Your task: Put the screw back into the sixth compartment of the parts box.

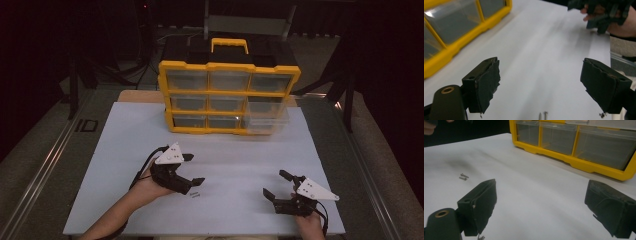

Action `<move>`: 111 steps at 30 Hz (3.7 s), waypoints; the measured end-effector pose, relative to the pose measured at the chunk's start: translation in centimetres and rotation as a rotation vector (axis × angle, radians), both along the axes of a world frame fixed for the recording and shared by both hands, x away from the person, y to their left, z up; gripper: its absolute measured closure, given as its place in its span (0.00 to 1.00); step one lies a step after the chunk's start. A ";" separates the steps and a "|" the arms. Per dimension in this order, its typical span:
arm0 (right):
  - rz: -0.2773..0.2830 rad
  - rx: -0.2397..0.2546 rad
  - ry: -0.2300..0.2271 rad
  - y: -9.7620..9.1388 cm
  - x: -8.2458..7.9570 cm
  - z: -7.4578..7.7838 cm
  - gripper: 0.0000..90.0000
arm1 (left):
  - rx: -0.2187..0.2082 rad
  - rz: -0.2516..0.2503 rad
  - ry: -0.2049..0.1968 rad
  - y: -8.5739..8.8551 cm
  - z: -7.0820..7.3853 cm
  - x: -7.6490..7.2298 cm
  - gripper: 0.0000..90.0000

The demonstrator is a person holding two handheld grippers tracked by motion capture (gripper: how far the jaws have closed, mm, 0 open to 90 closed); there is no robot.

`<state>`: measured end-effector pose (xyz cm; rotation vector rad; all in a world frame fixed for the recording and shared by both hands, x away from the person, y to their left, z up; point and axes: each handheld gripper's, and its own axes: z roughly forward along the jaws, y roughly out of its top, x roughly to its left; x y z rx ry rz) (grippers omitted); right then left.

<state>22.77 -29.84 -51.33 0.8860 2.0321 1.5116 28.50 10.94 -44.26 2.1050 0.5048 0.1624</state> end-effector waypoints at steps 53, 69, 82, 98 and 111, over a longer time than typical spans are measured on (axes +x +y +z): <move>0.010 0.004 0.010 0.0 0.1 -0.1 0.12 | 0.238 -0.098 0.133 -0.6 -7.8 0.6 0.95; 0.010 0.008 0.014 0.0 0.1 -0.1 0.12 | 0.188 -0.075 0.123 -0.5 -5.2 1.7 0.99; 0.008 0.007 0.007 -0.1 0.1 0.0 0.12 | 0.138 -0.061 0.073 -1.2 -1.1 3.4 0.99; 0.007 0.010 0.008 -0.2 0.1 0.0 0.12 | 0.057 -0.064 0.017 -2.7 4.1 6.3 0.99; 0.007 0.014 0.008 -0.2 0.0 0.0 0.12 | 0.043 -0.064 -0.028 -4.8 7.4 8.2 0.99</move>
